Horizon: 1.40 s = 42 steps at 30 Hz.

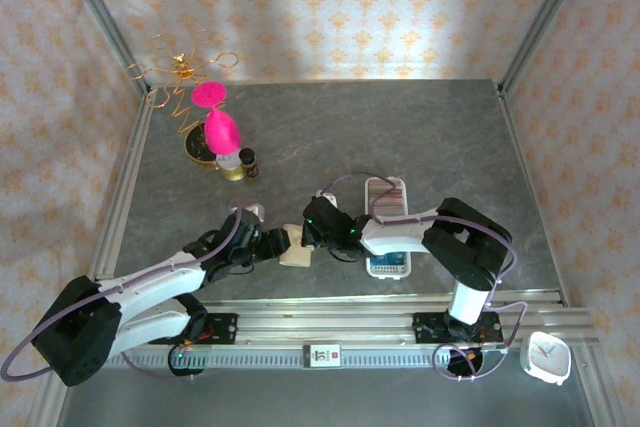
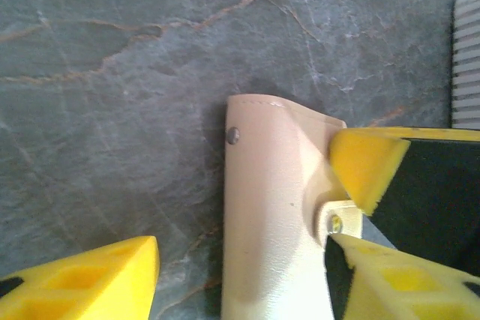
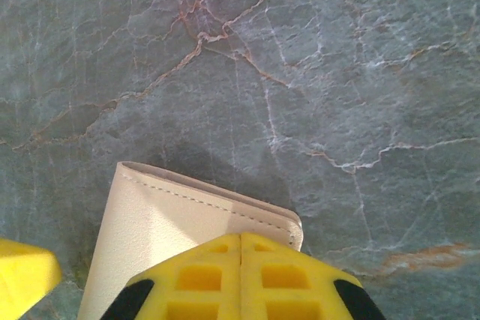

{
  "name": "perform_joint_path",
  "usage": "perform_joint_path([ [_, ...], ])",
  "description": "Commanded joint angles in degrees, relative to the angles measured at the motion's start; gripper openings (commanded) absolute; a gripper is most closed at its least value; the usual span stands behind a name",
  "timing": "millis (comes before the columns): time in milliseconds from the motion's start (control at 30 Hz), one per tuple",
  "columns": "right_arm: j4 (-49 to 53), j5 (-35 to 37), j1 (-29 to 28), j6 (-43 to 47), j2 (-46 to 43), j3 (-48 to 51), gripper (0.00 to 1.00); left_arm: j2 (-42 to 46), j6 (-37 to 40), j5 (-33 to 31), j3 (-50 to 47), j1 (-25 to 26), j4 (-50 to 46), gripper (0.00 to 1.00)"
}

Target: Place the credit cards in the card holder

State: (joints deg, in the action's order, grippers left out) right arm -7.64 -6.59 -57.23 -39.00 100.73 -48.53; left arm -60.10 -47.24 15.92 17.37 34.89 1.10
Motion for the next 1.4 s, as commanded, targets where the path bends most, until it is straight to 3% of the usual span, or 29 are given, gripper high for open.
perform_joint_path([
  [0,2.9,2.7,-0.1,-1.4,0.5,2.5,0.00,-0.8,-1.4,2.8,-1.0,0.7,4.3,0.58],
  [100,2.4,3.7,-0.2,-2.1,0.0,3.4,0.00,-1.8,-1.7,2.2,-1.5,1.1,5.0,0.56],
  [300,0.9,3.4,-0.1,-3.4,-0.5,4.8,0.00,-4.1,-2.7,3.8,-2.4,2.3,9.0,0.44],
  [533,0.0,4.1,-0.1,-4.5,-1.1,6.1,0.00,-9.0,-3.6,4.8,-3.9,2.6,14.4,0.41],
  [667,-0.6,4.2,-0.1,-5.0,-1.6,6.8,0.00,-11.7,-4.2,7.1,-3.6,2.7,17.2,0.31],
  [800,-0.9,5.3,-0.1,-5.5,-2.7,7.4,0.00,-10.4,-4.5,7.5,-2.6,2.7,17.2,0.29],
  [900,-2.2,5.4,-0.2,-6.0,-3.9,8.0,0.00,-7.9,-4.5,7.2,-2.0,2.7,17.9,0.21],
  [1000,-5.1,3.5,-0.1,-5.8,-5.2,8.1,0.00,-5.8,-3.6,7.1,-1.0,2.7,19.9,0.06],
  [1067,-7.1,3.4,-0.2,-5.6,-6.9,8.1,0.00,-5.3,-2.1,7.5,1.7,2.7,18.5,0.00],
  [1367,-7.9,11.9,-0.2,-2.4,-19.0,7.0,0.00,-0.3,6.5,-1.1,9.8,2.7,2.9,0.00],
])
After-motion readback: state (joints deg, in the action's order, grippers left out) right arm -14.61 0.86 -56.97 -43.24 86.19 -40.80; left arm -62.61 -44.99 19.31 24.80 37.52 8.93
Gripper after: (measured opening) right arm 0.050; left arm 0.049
